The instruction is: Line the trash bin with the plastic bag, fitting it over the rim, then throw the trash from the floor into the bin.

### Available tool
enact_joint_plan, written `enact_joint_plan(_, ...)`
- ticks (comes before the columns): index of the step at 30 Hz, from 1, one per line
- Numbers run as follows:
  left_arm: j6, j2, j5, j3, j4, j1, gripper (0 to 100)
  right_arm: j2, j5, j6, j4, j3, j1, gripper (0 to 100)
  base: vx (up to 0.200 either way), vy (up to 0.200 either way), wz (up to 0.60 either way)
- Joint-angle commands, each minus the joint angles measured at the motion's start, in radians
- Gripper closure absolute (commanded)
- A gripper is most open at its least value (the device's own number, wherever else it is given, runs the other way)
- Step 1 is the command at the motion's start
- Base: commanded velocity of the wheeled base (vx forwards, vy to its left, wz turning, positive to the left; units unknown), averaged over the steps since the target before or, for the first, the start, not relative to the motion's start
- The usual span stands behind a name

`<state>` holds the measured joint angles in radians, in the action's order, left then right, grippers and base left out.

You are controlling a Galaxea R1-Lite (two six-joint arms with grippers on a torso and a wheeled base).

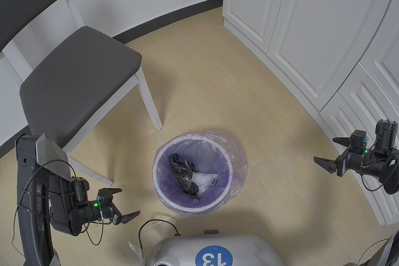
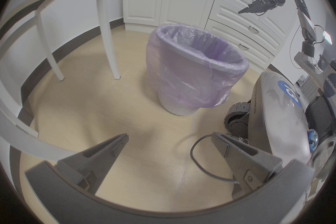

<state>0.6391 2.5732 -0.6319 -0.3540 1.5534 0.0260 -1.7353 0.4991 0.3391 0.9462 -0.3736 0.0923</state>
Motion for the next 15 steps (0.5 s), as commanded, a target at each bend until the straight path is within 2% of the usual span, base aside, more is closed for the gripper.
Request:
enact_joint_plan(1, -0.006, -0.004, 0.001, -0.023, 0.017, -0.06, 0, 0.01, -0.001, 0.0, 0.005, -0.005, -0.003, 0, 0.0, 0.0, 0.0)
enact_joint_plan(6, -0.049, -0.027, 0.008, -0.039, 0.017, -0.113, 0, 0.008, -0.001, 0.001, 0.009, -0.01, -0.003, 0, 0.0, 0.0, 0.0)
enact_joint_plan(9, -0.133, -0.071, 0.018, -0.056, 0.017, -0.185, 0, 0.005, -0.001, 0.004, 0.011, -0.011, -0.005, 0, 0.0, 0.0, 0.0)
enact_joint_plan(15, -0.17, -0.047, 0.093, -0.149, 0.017, -0.236, 0, -0.006, -0.001, 0.011, 0.011, -0.016, -0.006, 0, 0.0, 0.0, 0.0)
